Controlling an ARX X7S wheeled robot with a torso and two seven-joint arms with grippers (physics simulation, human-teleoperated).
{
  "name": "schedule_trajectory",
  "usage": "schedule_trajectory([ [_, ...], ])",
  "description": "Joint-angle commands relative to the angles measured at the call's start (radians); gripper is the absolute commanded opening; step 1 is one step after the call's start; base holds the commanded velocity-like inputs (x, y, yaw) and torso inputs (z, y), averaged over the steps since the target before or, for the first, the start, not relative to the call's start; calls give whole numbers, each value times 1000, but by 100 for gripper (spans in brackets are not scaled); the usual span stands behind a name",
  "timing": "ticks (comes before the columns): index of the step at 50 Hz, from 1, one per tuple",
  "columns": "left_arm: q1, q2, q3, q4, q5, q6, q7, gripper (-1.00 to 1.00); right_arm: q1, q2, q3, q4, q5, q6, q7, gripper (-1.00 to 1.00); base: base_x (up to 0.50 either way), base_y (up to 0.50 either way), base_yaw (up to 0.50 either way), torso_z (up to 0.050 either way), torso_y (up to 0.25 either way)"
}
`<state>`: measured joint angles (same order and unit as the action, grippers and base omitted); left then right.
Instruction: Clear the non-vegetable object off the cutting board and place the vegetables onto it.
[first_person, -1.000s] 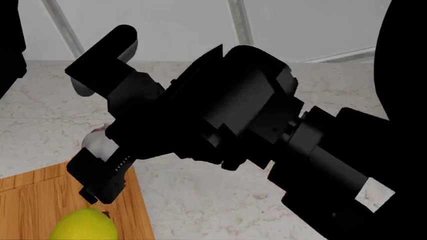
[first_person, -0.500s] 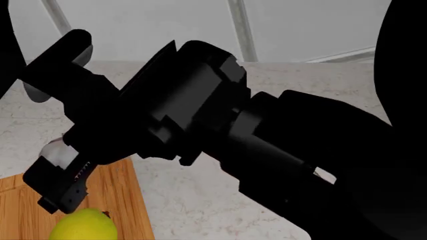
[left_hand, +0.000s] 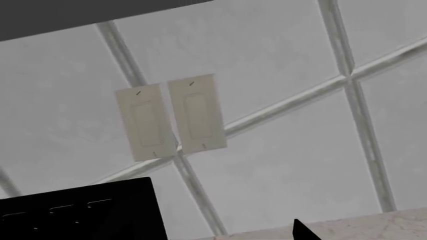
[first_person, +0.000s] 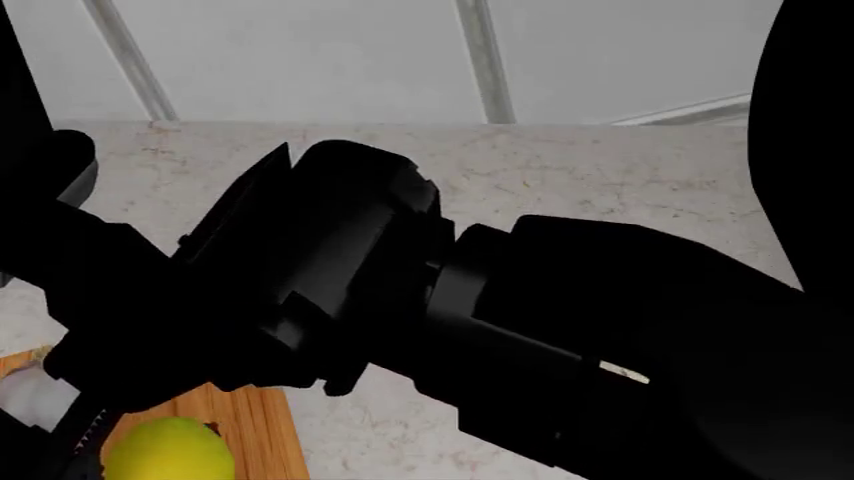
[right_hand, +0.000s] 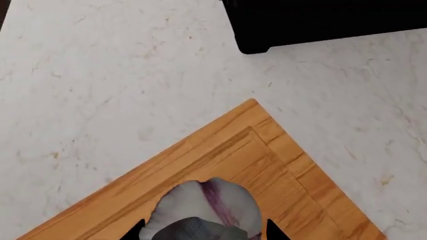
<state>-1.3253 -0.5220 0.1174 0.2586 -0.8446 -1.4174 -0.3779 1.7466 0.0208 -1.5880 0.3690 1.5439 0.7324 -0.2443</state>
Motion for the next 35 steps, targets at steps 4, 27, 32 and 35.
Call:
schedule_trajectory([
  [4,4,7,-44,11,-13,-12,14,100,-50,-21,20,-93,-42,-20,-18,-100,0,0,0,0,0],
  [27,15,-8,-54,18,-40,-11,-5,100,-87,-21,21,-136,-62,-8,2,100,0,0,0,0,0],
  [32,15,-11,-58,18,-46,-11,-8,100,-75,-21,21,-139,-65,-8,9,100,0,0,0,0,0],
  [35,14,-12,-58,19,-49,-13,-12,100,-61,-21,21,-140,-59,-10,10,100,0,0,0,0,0],
])
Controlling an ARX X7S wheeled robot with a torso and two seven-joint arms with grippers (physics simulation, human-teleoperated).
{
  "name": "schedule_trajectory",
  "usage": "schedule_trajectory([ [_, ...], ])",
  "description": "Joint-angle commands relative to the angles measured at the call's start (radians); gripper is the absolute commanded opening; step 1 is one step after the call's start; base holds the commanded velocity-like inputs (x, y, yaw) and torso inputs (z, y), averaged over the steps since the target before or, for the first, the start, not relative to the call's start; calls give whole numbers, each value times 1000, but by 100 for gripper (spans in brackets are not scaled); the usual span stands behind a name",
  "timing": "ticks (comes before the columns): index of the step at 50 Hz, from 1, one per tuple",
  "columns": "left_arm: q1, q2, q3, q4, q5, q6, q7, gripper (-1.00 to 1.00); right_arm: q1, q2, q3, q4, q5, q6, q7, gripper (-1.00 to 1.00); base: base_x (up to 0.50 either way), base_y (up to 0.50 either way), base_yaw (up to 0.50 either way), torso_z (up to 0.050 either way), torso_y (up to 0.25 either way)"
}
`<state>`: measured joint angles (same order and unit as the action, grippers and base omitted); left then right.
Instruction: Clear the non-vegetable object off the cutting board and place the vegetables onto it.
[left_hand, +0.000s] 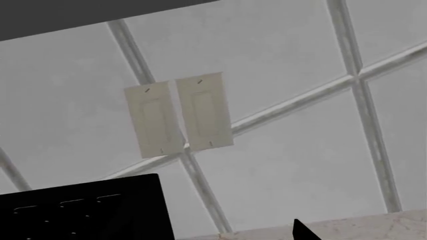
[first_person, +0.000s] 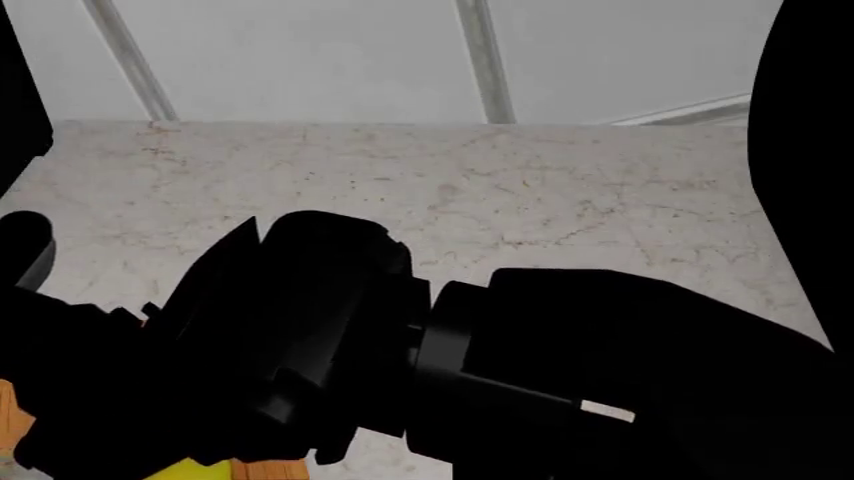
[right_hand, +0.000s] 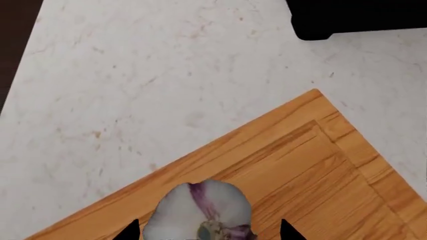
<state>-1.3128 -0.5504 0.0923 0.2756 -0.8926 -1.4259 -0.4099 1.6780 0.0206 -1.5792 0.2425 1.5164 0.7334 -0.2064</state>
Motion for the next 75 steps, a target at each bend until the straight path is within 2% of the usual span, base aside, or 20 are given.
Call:
schedule_trajectory([
  [1,0,16,-33,1,-2,-5,19,100,12,-21,13,-14,-27,-12,-28,100,0,0,0,0,0],
  [8,-6,14,-31,-1,-8,-6,14,100,66,-21,12,-10,-2,-24,-31,100,0,0,0,0,0],
  [25,-49,16,-36,6,-44,-41,-16,100,314,-21,9,21,145,-98,-18,100,0,0,0,0,0],
  [32,-63,25,-43,2,-68,-54,-29,100,346,-13,11,48,161,-118,-2,100,0,0,0,0,0],
  [48,-74,21,-67,34,-137,-91,-80,100,401,323,66,-328,260,-82,265,100,0,0,0,0,0],
  [54,-80,34,-127,105,-275,-137,-175,100,449,432,104,-461,320,-69,363,100,0,0,0,0,0],
  [62,-77,-6,-170,151,-656,-123,-443,100,443,601,139,-638,399,-99,524,100,0,0,0,0,0],
  [71,8,-87,-178,281,-986,-13,-670,100,466,769,178,-830,471,-136,725,100,0,0,0,0,0],
  [75,38,-133,-187,339,-1091,48,-728,100,499,835,206,-895,535,-151,791,100,0,0,0,0,0],
])
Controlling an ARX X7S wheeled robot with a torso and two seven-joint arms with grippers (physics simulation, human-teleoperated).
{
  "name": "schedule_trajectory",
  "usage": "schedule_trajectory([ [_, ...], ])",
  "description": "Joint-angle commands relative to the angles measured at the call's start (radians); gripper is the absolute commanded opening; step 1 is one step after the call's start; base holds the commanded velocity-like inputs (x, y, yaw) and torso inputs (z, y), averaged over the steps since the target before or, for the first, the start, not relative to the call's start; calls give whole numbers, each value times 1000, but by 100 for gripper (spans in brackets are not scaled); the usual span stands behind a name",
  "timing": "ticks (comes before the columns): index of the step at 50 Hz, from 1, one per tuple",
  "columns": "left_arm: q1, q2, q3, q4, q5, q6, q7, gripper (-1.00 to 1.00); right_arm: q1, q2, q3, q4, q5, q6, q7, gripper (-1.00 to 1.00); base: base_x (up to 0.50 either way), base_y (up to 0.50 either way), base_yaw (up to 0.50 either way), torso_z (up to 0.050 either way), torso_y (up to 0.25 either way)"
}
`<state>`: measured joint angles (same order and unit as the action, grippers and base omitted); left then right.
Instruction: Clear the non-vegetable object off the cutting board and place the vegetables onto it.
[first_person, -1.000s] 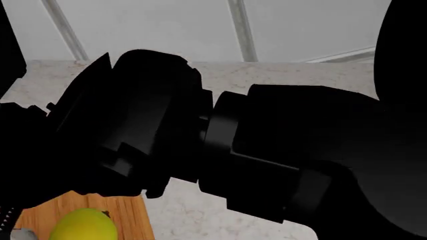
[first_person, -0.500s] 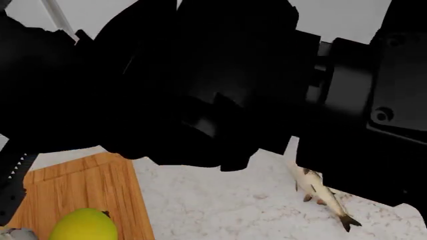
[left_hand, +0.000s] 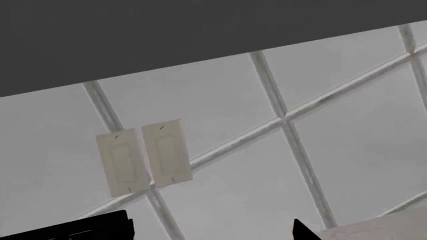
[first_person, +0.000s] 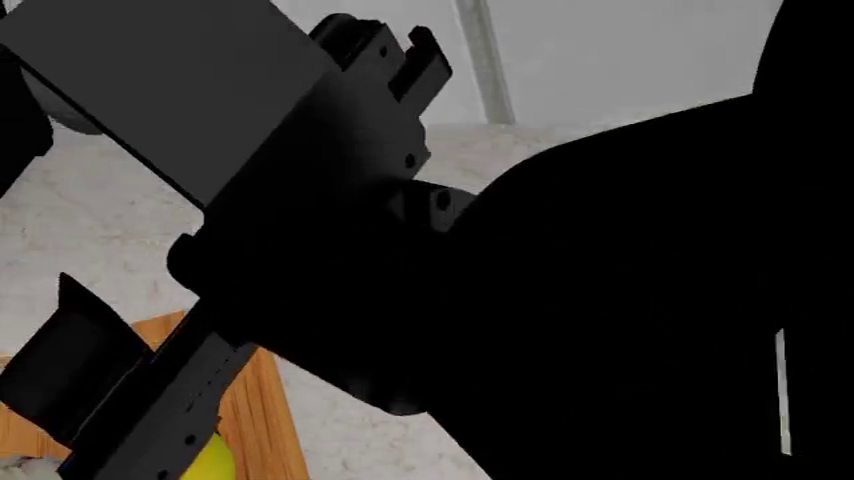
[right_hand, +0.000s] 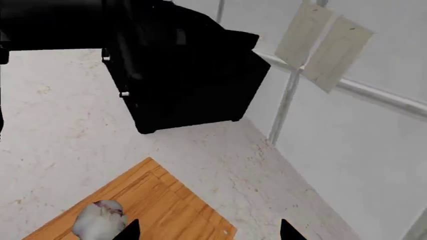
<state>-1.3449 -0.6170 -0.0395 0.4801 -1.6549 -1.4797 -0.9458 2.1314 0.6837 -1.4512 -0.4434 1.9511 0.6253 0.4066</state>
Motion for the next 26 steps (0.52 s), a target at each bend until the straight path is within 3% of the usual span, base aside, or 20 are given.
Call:
schedule_trajectory([
  [1,82,-81,-61,150,-359,121,-208,100,64,188,83,-221,115,-35,200,100,0,0,0,0,0],
  [16,314,-204,-259,332,-553,219,-251,100,94,301,152,-433,232,-138,417,100,0,0,0,0,0],
  [26,343,-373,-447,455,-795,316,-279,100,161,398,185,-509,325,-115,584,100,0,0,0,0,0],
])
